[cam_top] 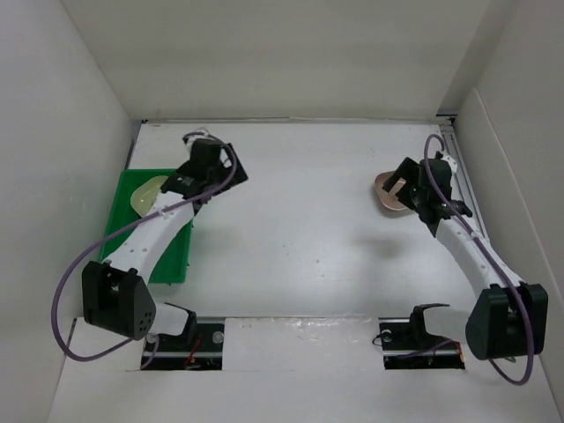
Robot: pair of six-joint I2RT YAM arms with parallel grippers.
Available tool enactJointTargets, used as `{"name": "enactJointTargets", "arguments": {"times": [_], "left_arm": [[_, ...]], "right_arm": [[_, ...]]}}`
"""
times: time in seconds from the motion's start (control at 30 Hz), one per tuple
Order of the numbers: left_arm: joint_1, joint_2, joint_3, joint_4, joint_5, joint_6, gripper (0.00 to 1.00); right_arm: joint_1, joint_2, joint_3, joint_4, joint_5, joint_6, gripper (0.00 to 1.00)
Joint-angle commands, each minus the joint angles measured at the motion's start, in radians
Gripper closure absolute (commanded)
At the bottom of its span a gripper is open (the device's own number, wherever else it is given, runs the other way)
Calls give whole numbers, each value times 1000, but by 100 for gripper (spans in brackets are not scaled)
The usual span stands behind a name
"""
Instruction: Place the plates into the plastic bin on the countertop
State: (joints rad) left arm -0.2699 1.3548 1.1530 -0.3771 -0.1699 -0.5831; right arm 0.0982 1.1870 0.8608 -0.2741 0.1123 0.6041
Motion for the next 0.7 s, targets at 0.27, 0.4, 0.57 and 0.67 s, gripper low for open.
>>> {"name": "enactJointTargets", "arguments": {"times": [0.27,0.4,0.57,0.67], "left_arm": [[-334,115,-33,44,-134,-54,0],[-353,115,-33,53,-132,-63,0],[-353,106,-33,64,-132,-63,0],[-353,106,-33,64,-141,-63,0]], "right_arm": [[-215,338,112,128,66,59,3],[-250,419,126,119,23,59,6],[-250,508,176,130,23,49,24],[-259,577,216,130,-32,27,44]]}}
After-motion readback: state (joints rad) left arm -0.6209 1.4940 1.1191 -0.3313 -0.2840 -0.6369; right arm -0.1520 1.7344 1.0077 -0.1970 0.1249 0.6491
